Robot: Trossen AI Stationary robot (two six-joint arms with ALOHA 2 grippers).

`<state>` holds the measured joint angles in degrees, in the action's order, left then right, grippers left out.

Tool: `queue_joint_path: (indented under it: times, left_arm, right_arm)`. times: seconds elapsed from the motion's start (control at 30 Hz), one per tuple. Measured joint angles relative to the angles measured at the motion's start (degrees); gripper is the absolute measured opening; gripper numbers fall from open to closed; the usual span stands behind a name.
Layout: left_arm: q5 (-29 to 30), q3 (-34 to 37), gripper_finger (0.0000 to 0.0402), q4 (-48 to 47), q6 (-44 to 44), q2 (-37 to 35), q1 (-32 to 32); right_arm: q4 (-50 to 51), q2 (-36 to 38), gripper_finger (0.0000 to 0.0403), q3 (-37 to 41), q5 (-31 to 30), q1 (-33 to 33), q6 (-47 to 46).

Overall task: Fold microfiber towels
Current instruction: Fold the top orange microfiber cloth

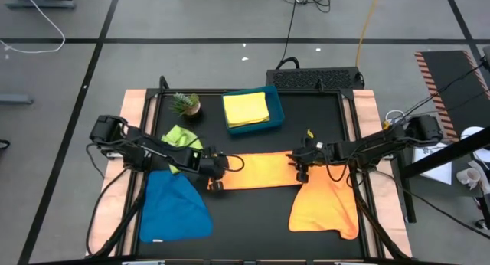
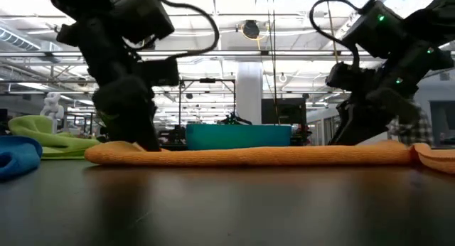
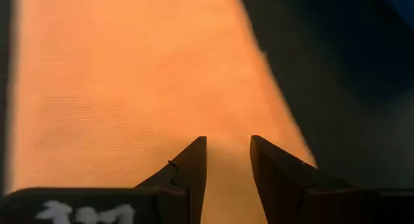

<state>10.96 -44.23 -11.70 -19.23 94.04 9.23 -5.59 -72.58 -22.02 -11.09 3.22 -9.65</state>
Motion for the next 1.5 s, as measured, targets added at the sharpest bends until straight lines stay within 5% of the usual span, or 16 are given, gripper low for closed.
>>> queue_joint_path:
  times: [0.47, 1.0, 1.13, 1.3, 1.5]
  left_arm:
    - [19.0, -0.1, 0.0097, -5.8, 0.0, -0.3, -4.2]
    - [10.9, -0.2, 0.0097, 15.3, 5.6, -1.9, -0.1]
    - [17.8, -0.1, 0.0097, 12.2, 5.7, -1.0, -0.5]
    - [26.9, -0.3, 0.0097, 13.7, 8.4, -1.0, -5.9]
    - [18.4, -0.3, 0.0097, 16.2, 12.9, -1.0, -14.4]
  right_arm:
    - [-5.9, 3.7, 0.0109, 0.0, -2.2, -2.4, 4.8]
    - [1.3, 4.4, 0.0109, 0.0, -6.8, -2.4, 2.2]
    - [0.2, 4.4, 0.0109, 0.0, -6.7, -2.4, 2.3]
    - [-2.0, 4.4, 0.0109, 0.0, -6.7, -2.4, 3.0]
    - [-4.1, 4.4, 0.0109, 0.0, -6.6, -2.4, 3.5]
